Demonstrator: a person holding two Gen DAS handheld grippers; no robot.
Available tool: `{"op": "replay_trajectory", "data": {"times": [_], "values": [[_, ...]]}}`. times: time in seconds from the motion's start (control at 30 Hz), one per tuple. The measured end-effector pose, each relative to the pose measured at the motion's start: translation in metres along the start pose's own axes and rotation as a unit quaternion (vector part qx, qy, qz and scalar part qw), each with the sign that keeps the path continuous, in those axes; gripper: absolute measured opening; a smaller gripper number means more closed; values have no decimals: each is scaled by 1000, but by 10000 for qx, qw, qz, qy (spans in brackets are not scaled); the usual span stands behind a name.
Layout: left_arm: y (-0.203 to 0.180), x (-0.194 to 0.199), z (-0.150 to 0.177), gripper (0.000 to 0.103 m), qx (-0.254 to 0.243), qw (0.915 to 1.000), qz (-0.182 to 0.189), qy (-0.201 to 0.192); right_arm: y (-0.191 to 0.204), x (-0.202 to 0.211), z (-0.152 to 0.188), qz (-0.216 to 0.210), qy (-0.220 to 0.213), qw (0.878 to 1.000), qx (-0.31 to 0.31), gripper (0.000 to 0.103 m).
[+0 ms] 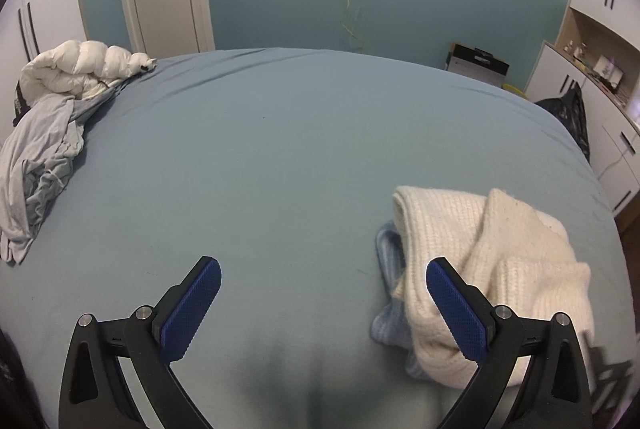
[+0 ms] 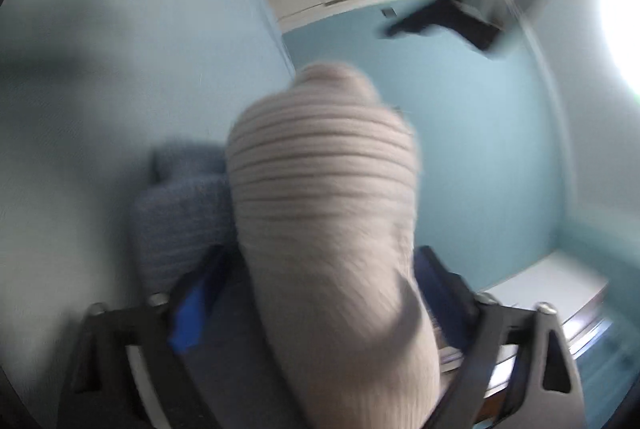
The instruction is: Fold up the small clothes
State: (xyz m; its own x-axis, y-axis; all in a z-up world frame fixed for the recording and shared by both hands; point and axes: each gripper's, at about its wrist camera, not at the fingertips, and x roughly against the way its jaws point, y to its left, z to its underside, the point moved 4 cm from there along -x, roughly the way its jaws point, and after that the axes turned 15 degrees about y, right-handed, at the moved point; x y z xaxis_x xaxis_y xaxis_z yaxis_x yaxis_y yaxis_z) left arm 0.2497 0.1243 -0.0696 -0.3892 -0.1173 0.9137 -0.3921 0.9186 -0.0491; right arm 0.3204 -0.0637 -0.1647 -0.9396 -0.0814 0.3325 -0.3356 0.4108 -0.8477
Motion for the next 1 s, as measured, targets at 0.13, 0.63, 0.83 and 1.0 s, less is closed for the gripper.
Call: {"op": "replay_trajectory", "data": {"times": [0.13,0.63,0.83,1.0], "values": [[-8,1,1,103,-153,9999,-3,-37,-57,20,14,-732,221,9921,-996,100],[-58,-18,13,103,-921,9957,-120,13,-115,-58,87,-4128,2133,7842,-4114,102],[-87,-33,26,103,-1466,9862,-758,-162,-88,-57,121,-4813,2619,6950,-4656,102],[-77,1,20,103,-1222,9874,-830,-575,-86,-45,104,-4597,2611,7114,-4630,102]]}}
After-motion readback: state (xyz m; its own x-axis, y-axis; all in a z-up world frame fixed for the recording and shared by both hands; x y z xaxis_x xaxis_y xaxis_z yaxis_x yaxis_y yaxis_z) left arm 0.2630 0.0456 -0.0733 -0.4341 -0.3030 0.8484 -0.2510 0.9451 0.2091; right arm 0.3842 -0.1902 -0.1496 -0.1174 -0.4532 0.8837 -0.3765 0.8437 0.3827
